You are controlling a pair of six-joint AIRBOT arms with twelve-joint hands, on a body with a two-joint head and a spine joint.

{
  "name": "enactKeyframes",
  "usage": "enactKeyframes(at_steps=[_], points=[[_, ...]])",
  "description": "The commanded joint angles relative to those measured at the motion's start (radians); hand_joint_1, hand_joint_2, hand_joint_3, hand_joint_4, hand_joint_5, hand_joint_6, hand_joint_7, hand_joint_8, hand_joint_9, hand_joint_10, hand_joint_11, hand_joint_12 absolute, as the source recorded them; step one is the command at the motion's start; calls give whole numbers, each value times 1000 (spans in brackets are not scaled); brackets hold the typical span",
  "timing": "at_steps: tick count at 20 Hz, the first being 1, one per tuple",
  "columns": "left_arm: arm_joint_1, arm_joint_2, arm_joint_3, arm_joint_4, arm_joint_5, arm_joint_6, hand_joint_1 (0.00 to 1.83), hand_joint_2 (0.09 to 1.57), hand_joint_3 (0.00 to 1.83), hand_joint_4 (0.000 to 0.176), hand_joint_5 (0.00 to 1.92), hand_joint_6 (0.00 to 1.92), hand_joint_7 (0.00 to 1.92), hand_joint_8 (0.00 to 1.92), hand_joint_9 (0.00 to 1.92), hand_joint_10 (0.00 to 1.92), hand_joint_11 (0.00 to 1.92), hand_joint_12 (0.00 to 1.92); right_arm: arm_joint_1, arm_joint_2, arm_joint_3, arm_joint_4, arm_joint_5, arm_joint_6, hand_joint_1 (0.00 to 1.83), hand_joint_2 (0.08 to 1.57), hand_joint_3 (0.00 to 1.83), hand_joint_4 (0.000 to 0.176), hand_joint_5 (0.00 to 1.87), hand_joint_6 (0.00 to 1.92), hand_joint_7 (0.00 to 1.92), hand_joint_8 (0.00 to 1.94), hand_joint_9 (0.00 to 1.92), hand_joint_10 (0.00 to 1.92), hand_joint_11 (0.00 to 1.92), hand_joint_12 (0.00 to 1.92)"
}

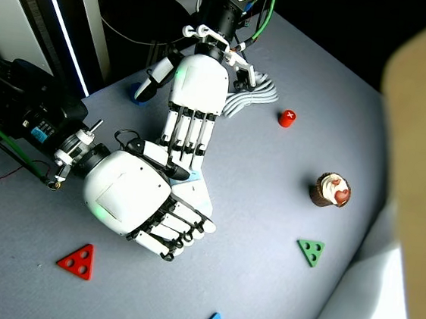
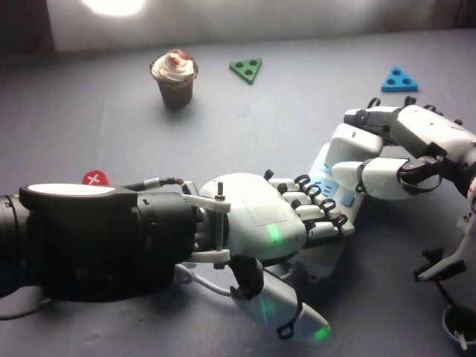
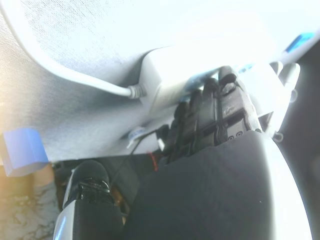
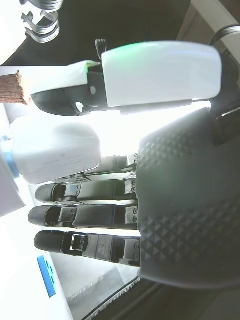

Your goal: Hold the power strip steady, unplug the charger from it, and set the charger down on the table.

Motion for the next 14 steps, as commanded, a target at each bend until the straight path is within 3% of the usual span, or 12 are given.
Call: enactKeyframes(at_steps=[1,11,14], points=[[11,-17,3,0,-16,-1,0,1068,1,0,60,6,90,3,87,4,56,120,0,9,8,-51,70,15,832,1126,2,0,404,4,497,8,520,10,168,777],[10,-18,7,0,-16,-1,0,1065,0,0,64,5,87,4,79,5,53,121,0,11,8,-79,60,40,853,1118,0,0,427,3,517,2,544,3,196,778],[8,-18,7,1,-16,-1,0,1066,0,0,57,0,79,0,70,0,45,118,0,12,9,-85,64,47,959,1096,0,0,610,11,687,12,712,19,317,832]])
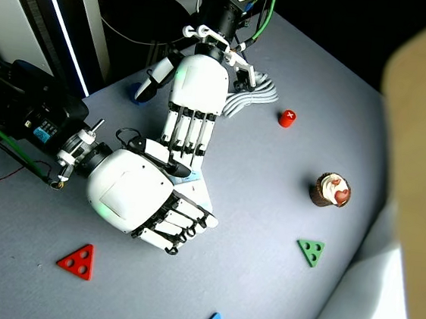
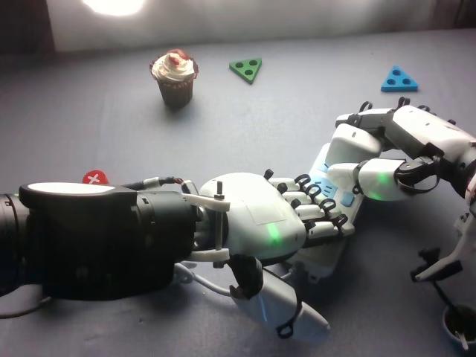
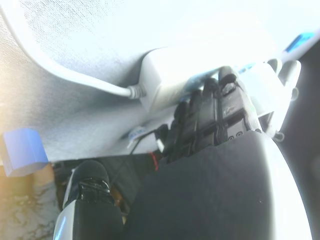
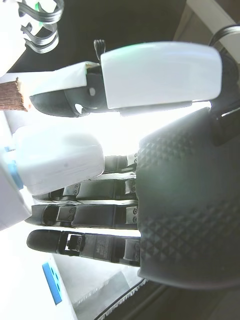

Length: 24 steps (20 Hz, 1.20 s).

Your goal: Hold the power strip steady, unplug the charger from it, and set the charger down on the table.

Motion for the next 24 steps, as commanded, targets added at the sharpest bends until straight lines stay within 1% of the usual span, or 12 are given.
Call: enactKeyframes(at_steps=[1,2,3,4,5,6,7,9,12,16,20,24], points=[[8,-17,1,1,-10,-1,0,1069,1,0,52,0,78,0,74,2,55,123,0,14,5,-49,85,13,1064,1101,0,0,809,22,866,20,901,46,481,884],[7,-17,1,1,-10,-1,0,1070,2,0,47,0,75,0,71,1,53,123,0,14,5,-49,86,13,1196,1090,0,0,949,779,1072,590,1066,46,612,912],[7,-17,1,1,-10,-1,0,1070,2,0,47,0,75,0,71,1,53,123,0,14,5,-50,87,13,1196,1090,0,0,949,779,1072,590,1066,46,612,912],[7,-17,1,1,-10,-1,0,1070,2,0,53,3,79,2,74,2,53,123,0,14,5,-50,87,13,1231,1084,2,0,982,875,1115,770,1208,76,677,1010],[6,-16,2,1,-10,-1,0,1064,0,0,66,8,87,5,81,4,55,125,0,15,5,-50,88,13,1272,1066,0,0,1026,806,1170,735,1071,648,688,1108],[6,-15,2,1,-10,-1,0,1065,0,0,63,6,86,4,80,4,58,127,0,15,5,-50,89,13,1251,1076,0,0,1014,837,1147,795,1113,475,682,1118],[6,-14,2,1,-10,-1,0,1066,0,0,49,0,75,0,70,0,47,123,0,15,5,-51,91,13,1250,1070,4,0,1014,842,1159,774,1163,361,704,1093],[5,-13,3,2,-10,-1,0,1066,0,0,49,4,75,4,76,5,52,126,0,16,5,-52,94,13,1249,1071,0,0,1010,857,1167,753,1219,226,692,1114],[3,-12,4,2,-10,-1,0,1063,0,0,43,1,73,1,71,2,39,122,0,17,5,-56,95,13,1246,1081,0,0,980,904,1149,787,1234,184,678,1143],[2,-11,4,3,-10,-1,0,1069,2,0,59,7,91,7,87,7,63,134,9,25,6,-72,104,20,1253,1068,0,0,1005,856,1189,722,1266,141,711,1086],[2,-11,3,3,-9,-1,0,1067,0,0,60,6,98,8,94,7,60,133,21,28,7,-85,111,24,1248,1075,1,0,983,904,1170,743,1270,96,672,1130],[1,-11,2,3,-8,-1,0,1066,0,0,76,11,113,12,114,14,76,141,26,34,2,-133,141,45,1250,1074,0,0,994,869,1166,769,1280,87,684,1115]])
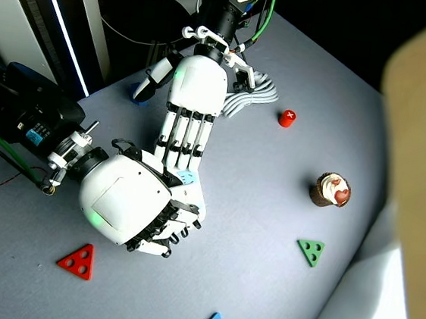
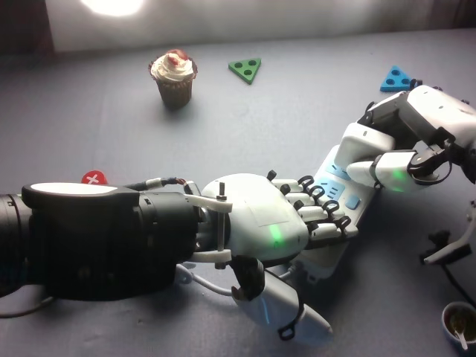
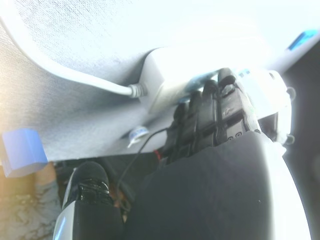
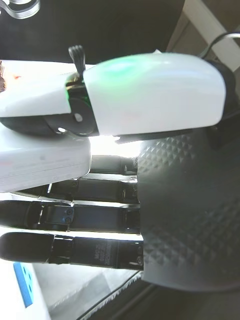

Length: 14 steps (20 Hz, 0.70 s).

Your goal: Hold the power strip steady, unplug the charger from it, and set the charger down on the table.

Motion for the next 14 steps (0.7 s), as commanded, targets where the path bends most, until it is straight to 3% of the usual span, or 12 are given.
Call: enactKeyframes(at_steps=[1,5,14], points=[[2,-7,0,-1,-5,-1,0,1064,0,0,74,9,113,10,114,13,77,142,20,16,-6,-73,103,33,1251,1074,0,0,994,867,1167,769,1283,86,685,1110],[2,-6,-1,-1,-3,-1,0,1063,0,0,83,10,118,10,118,11,75,142,37,32,-9,-108,121,77,1253,1074,0,0,990,870,1172,765,1287,86,688,1111],[1,-6,-2,0,-2,-1,0,1070,2,0,55,0,85,0,76,0,47,134,53,120,-47,-125,121,69,1252,1075,0,0,978,900,1177,742,1296,59,683,1121]])
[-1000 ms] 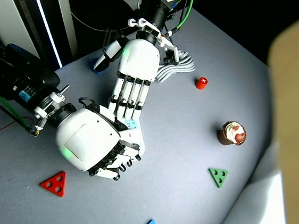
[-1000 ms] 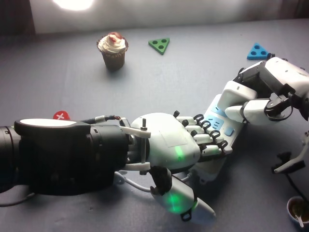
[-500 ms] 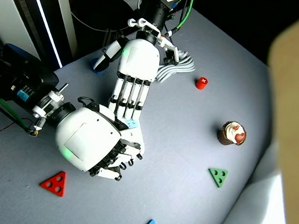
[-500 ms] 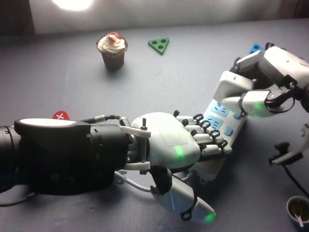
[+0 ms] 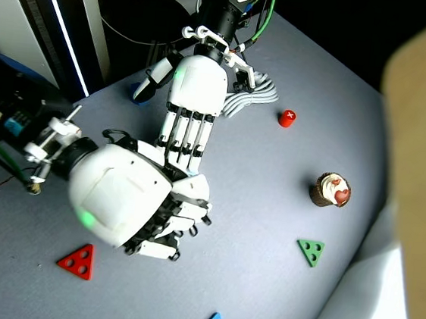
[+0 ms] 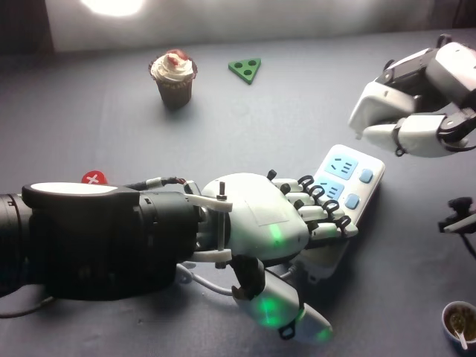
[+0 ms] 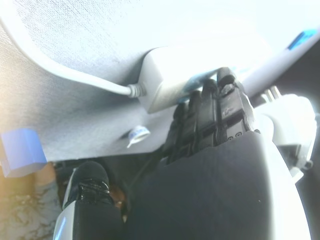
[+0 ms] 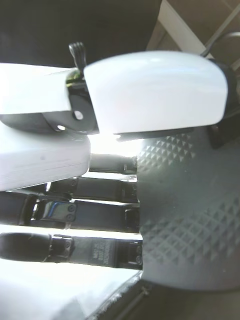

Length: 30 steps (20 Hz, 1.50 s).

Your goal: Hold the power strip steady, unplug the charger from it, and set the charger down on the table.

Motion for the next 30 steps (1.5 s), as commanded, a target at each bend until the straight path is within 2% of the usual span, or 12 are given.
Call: enactKeyframes(at_steps=[1,5,9,16,23,24,25,26,27,28,29,30], points=[[2,-6,-1,0,-5,-1,0,1065,0,0,66,5,98,5,87,5,57,139,12,32,-8,-52,98,4,1251,1075,0,0,982,897,1176,742,1290,55,681,1116],[-1,-4,-1,0,-5,-1,0,1071,2,0,65,3,99,4,91,5,56,141,-64,126,-37,-178,123,-71,1248,1074,0,0,988,892,1172,740,1286,44,698,1073],[-3,-3,-1,0,-5,-1,0,1068,0,0,47,0,86,1,79,1,30,133,-131,169,-16,-186,140,-115,1251,1069,0,0,998,877,1189,711,1301,42,701,1075],[-5,3,-2,-1,-6,-1,0,1065,0,0,72,9,106,8,102,8,58,149,-202,156,39,-230,132,-239,1250,1077,0,0,972,913,1175,742,1299,30,675,1121],[-7,5,-4,-1,-7,-1,0,1070,1,0,64,2,99,4,91,4,45,147,-247,128,61,-303,121,-292,1258,1049,0,0,1054,793,1230,629,1325,20,759,974],[-7,5,-4,-1,-7,-1,0,1067,0,0,47,0,75,0,68,0,30,142,-252,125,63,-310,121,-295,1367,1028,0,0,1075,687,1279,420,1188,752,795,956],[-7,5,-4,-1,-7,-1,0,1063,0,0,53,4,82,5,78,6,40,146,-254,125,64,-315,121,-296,1387,1030,0,0,1057,711,1269,410,1151,911,801,958],[-7,5,-4,-1,-7,-1,0,1064,0,0,56,5,84,6,80,7,44,149,-259,124,64,-326,121,-298,1386,1044,2,0,1011,791,1217,505,1114,981,783,983],[-7,5,-4,-1,-7,-1,0,1065,0,0,53,3,85,5,81,7,41,148,-262,124,62,-331,121,-298,1262,1077,5,0,991,931,1129,722,1075,554,750,969],[-7,5,-4,-1,-7,-1,0,1063,0,0,51,2,87,6,83,7,44,150,-266,124,61,-331,121,-298,1228,1105,0,17,963,1043,1052,822,1085,326,721,952],[-7,5,-4,-1,-7,-1,0,1060,0,0,43,0,79,2,74,2,35,147,-268,124,61,-331,120,-298,1162,1131,0,0,933,1049,931,323,1038,172,664,913],[-7,5,-4,-2,-7,-1,0,1060,0,0,43,0,79,2,74,2,35,147,-269,124,60,-331,119,-298,1162,1131,0,0,933,1049,931,323,1038,172,664,913]])
